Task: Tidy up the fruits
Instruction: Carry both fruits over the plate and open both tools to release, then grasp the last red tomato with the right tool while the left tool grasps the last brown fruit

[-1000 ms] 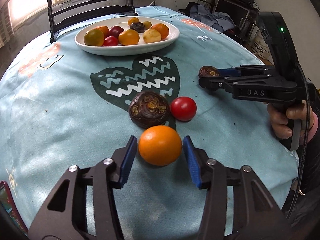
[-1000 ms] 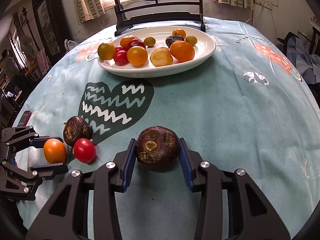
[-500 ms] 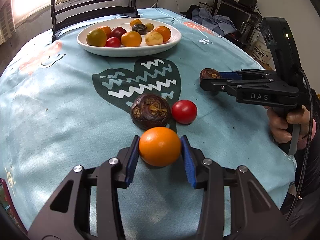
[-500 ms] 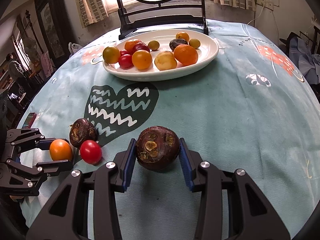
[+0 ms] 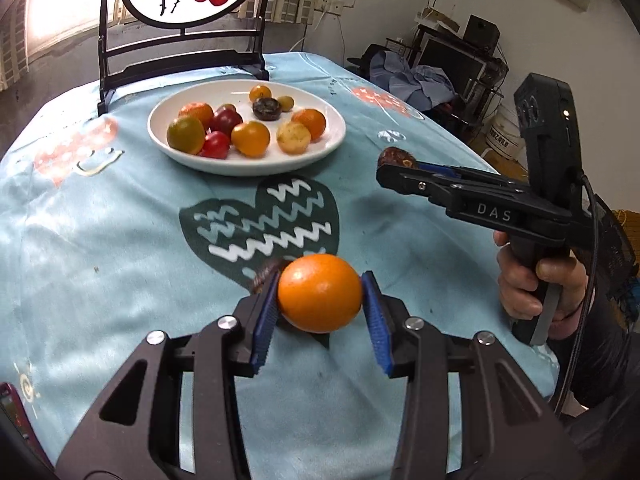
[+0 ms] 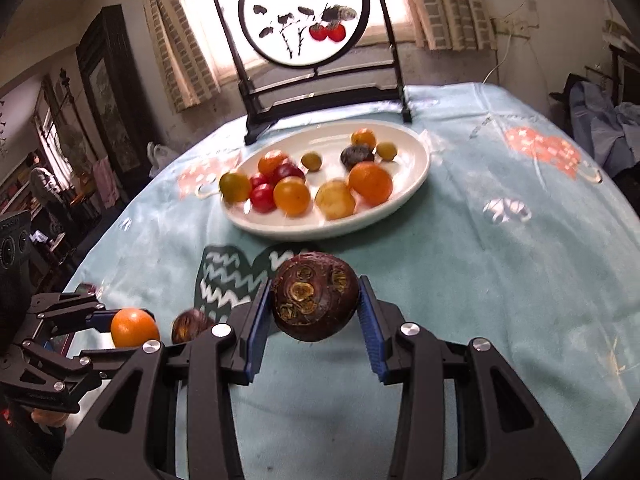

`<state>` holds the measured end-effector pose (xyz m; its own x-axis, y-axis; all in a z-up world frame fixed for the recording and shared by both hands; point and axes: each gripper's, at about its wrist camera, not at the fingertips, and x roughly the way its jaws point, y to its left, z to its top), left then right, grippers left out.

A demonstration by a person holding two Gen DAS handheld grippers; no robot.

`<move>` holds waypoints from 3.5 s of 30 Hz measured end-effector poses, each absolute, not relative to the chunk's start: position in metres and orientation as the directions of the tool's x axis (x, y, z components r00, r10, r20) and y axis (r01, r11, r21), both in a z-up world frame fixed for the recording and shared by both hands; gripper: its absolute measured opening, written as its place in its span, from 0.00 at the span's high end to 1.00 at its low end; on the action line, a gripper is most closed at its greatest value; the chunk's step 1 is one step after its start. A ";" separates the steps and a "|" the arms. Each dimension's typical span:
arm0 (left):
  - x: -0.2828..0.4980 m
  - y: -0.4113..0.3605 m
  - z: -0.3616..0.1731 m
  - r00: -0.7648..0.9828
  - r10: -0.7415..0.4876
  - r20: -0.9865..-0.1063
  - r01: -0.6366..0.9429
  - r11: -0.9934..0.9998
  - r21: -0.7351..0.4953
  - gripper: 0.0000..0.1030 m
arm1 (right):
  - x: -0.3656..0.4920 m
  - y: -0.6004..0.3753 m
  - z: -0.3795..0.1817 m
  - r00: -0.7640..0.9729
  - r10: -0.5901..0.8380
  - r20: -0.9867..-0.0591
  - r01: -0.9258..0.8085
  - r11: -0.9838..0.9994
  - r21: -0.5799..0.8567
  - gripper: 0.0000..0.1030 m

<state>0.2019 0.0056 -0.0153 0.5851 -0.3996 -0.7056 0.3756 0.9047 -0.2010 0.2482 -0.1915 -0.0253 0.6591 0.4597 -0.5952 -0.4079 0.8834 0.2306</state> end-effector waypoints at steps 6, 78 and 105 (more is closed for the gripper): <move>0.279 0.004 0.018 0.694 -0.273 -0.666 0.247 0.959 -0.136 0.59 | 0.306 -0.180 -0.010 0.720 0.436 -0.539 -0.354 0.900 0.255 0.59; 0.256 0.072 -0.025 0.656 0.035 -0.754 -0.142 0.987 -0.078 0.03 | 0.248 -0.145 -0.050 0.446 0.500 -0.743 -0.620 0.771 0.146 0.73; 0.229 -0.013 -0.059 0.539 -0.177 -0.824 0.343 0.939 0.023 0.45 | 0.274 -0.175 -0.051 0.508 0.413 -0.755 -0.449 0.876 0.177 0.74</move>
